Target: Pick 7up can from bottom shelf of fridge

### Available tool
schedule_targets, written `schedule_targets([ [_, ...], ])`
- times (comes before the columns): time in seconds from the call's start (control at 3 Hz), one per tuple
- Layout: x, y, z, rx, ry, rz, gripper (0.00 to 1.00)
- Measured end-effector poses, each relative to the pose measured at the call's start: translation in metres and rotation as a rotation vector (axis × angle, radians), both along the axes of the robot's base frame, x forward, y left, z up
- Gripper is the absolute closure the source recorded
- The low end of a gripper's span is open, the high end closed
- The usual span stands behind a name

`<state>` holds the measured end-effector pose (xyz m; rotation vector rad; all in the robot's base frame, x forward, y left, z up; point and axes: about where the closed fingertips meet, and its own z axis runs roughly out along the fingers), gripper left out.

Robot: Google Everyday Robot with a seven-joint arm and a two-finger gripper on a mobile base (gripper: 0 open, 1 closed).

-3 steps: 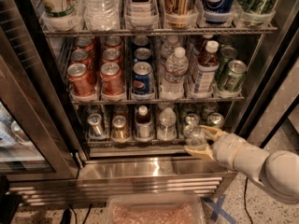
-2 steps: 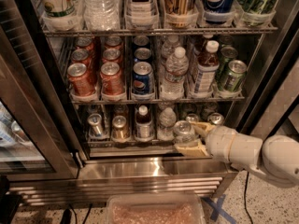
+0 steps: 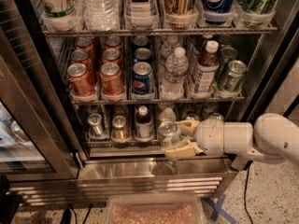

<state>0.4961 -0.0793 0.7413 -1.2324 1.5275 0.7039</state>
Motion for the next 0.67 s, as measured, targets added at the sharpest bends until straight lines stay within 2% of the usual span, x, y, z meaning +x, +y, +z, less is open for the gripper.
schedule_targets([
  [0.33,-0.036,0.018,0.016,0.031,0.029,0.167,1.0],
  [0.67,-0.059,0.023,0.017,0.038,0.058,0.257,1.0],
])
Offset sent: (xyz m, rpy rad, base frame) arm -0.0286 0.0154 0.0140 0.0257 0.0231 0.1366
